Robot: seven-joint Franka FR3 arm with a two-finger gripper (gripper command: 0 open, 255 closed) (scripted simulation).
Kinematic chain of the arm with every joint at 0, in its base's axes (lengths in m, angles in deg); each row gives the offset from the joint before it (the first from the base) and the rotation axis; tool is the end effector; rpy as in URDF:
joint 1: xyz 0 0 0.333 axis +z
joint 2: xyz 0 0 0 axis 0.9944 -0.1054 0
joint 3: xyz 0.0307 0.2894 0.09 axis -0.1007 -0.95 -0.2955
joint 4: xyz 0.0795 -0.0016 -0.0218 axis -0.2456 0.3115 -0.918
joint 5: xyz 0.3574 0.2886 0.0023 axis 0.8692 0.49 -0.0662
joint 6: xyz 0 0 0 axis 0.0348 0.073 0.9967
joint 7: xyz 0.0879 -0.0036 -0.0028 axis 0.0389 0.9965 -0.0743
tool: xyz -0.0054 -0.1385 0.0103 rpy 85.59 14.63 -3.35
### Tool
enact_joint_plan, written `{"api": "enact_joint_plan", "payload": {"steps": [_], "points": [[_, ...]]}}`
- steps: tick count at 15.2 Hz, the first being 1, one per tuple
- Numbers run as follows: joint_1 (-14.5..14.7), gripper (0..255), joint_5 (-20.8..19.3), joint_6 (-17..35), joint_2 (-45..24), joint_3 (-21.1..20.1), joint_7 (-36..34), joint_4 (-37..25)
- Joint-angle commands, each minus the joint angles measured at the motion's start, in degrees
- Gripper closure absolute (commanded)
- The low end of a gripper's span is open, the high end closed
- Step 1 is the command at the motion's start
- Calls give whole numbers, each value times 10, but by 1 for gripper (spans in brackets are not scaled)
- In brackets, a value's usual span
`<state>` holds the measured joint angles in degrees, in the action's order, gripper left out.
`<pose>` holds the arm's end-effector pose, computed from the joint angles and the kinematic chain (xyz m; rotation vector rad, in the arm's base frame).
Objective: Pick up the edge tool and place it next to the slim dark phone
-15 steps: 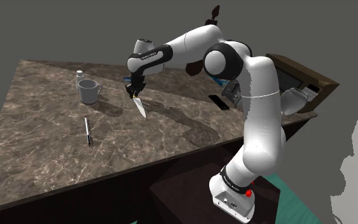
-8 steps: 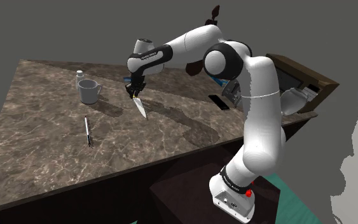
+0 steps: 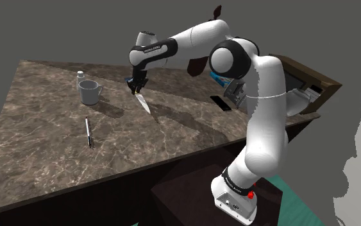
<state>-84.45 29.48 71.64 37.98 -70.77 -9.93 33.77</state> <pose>0.7499 -0.0412 0.2017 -3.1227 0.0660 -0.0983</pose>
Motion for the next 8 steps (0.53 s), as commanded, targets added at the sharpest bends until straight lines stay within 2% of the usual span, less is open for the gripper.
{"api": "enact_joint_plan", "payload": {"steps": [1,8], "points": [[0,255,-1,-12,9,0,-1,-3],[1,255,-3,-51,34,2,-3,-17]]}}
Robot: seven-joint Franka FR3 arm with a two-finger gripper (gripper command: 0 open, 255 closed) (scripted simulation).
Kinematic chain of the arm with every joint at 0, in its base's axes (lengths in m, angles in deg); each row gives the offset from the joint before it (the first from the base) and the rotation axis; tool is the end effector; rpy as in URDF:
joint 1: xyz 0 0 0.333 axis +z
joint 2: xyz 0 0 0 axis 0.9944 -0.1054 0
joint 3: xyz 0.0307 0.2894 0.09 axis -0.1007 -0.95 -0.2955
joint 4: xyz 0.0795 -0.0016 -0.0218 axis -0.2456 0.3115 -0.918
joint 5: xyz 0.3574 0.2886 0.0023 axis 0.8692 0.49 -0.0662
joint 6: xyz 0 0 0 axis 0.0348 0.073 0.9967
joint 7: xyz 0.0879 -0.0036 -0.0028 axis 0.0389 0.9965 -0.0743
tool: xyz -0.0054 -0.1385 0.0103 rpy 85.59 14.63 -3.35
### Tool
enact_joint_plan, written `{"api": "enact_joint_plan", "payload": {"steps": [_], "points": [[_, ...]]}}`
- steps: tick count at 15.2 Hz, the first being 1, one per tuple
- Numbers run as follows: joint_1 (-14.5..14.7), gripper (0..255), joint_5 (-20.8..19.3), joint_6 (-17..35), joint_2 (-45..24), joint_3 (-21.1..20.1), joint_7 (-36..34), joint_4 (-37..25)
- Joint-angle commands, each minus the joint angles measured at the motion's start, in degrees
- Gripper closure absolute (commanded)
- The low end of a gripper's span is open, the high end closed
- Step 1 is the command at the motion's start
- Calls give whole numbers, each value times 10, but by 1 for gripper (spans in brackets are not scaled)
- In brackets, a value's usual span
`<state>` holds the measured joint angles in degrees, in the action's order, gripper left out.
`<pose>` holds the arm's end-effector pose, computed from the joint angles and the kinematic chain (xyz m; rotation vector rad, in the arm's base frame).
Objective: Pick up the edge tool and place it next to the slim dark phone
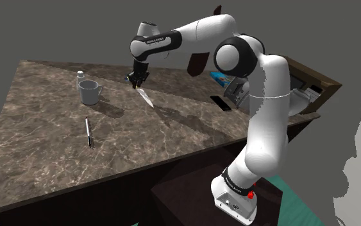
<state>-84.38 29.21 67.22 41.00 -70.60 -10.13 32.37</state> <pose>0.7531 -0.0416 0.2466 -3.1228 0.0656 -0.0982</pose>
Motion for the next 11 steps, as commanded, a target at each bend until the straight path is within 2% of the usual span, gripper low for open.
{"api": "enact_joint_plan", "payload": {"steps": [1,11], "points": [[-5,255,1,4,21,2,8,25],[-65,255,10,79,164,27,106,246]]}}
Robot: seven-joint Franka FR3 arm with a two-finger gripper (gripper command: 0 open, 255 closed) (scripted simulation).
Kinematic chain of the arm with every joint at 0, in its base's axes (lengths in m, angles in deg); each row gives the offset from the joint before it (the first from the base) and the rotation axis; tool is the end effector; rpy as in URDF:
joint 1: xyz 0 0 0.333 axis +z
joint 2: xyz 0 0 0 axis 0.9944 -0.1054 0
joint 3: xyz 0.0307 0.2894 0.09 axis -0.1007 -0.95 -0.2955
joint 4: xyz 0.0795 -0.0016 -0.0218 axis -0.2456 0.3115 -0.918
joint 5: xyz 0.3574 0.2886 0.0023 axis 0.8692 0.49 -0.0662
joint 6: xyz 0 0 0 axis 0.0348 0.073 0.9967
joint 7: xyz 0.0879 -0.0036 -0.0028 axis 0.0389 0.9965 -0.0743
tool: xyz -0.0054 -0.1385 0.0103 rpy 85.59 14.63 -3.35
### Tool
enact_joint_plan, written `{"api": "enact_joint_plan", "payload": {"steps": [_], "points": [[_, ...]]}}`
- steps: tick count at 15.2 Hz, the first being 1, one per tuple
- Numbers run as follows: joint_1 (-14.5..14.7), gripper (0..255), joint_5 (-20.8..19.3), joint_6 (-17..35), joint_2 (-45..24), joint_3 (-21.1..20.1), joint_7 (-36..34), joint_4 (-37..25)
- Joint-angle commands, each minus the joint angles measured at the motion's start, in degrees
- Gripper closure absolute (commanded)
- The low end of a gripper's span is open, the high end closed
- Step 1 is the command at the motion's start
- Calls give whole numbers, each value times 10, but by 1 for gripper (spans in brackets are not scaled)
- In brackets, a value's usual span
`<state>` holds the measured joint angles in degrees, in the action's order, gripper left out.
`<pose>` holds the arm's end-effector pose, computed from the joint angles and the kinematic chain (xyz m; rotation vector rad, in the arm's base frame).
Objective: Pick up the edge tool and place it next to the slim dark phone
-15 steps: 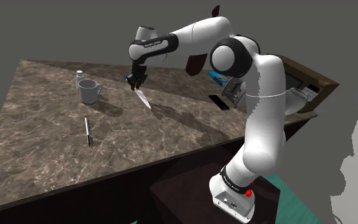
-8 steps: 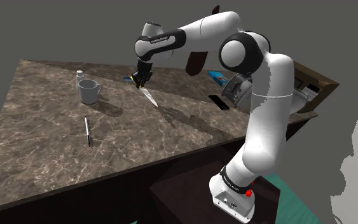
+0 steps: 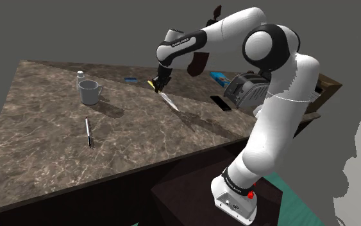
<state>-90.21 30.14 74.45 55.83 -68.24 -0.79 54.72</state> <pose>0.6513 -0.1341 0.2439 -3.1229 0.0676 -0.0975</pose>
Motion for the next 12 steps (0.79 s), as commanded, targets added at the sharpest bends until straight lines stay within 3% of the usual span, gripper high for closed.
{"api": "enact_joint_plan", "payload": {"steps": [1,12], "points": [[-13,255,1,11,27,7,23,39],[-86,255,2,46,136,62,155,187]]}}
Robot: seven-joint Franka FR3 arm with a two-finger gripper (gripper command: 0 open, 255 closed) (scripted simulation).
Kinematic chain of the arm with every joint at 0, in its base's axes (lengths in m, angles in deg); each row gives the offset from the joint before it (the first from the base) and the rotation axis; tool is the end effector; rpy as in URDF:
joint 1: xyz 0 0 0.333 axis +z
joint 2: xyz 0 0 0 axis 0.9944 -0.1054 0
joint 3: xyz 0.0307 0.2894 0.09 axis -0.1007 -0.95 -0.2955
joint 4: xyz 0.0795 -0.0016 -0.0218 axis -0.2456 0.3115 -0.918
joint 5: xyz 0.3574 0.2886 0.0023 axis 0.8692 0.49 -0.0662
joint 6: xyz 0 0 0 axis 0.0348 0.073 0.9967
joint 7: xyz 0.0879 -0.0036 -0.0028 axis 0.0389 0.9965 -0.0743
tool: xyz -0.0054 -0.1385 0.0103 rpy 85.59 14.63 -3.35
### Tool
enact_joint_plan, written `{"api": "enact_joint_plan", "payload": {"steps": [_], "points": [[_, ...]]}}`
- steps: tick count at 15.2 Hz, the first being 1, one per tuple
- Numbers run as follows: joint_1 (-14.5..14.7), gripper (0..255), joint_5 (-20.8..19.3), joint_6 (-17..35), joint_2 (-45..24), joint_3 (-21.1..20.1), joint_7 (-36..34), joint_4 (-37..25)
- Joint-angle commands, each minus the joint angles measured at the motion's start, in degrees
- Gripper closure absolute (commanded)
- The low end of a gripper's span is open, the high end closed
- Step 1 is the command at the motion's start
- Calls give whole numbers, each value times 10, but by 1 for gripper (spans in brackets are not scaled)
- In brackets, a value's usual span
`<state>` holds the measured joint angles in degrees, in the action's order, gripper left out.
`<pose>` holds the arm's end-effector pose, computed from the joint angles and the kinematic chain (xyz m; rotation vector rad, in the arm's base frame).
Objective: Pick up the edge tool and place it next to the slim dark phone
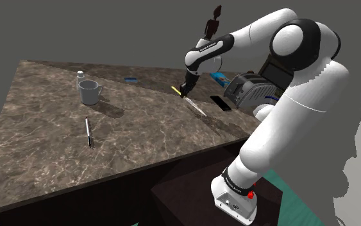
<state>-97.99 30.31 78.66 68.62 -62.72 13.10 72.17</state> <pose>0.5263 -0.2465 0.2417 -3.1232 0.0682 -0.0979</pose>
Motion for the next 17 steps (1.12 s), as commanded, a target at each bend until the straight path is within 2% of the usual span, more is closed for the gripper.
{"api": "enact_joint_plan", "payload": {"steps": [1,9,17], "points": [[-15,255,-1,6,16,13,29,22],[-73,255,-10,10,61,71,138,75],[-131,255,-15,3,73,136,258,85]]}}
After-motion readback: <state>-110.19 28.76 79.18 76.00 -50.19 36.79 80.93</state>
